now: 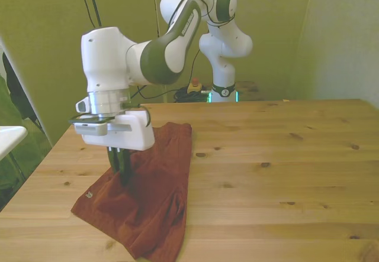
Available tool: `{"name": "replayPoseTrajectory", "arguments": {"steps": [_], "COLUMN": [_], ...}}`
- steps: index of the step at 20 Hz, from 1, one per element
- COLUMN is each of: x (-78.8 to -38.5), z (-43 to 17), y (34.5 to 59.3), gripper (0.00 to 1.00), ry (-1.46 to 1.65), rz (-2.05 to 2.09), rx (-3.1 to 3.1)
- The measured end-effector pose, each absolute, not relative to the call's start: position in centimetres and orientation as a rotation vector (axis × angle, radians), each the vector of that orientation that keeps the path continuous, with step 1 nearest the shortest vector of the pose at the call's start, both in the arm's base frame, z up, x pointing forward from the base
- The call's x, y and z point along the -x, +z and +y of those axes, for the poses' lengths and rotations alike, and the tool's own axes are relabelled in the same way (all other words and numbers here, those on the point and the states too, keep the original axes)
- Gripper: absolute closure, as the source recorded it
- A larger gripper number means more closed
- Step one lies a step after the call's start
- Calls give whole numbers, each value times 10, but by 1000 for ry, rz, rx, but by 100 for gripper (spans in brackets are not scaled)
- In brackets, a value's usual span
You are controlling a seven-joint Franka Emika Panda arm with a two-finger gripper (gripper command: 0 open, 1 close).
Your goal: Unfold the shorts
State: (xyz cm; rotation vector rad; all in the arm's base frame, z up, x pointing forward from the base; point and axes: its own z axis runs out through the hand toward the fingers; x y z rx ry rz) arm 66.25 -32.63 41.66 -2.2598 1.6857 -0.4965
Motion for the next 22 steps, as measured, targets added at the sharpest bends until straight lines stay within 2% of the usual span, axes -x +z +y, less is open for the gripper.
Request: {"name": "replayPoseTrajectory", "arguments": {"steps": [4, 8, 14, 21, 22], "x": [-670, -684, -702, -710, -712], "z": [-257, -165, -51, 22, 28], "y": [447, 463, 441, 416, 410], "gripper": [100, 100, 100, 100, 0], "ry": [-533, -570, -586, -618, -616], "rz": [1582, 1506, 1440, 1379, 1379], "rx": [2320, 2412, 2537, 2653, 2660]}}
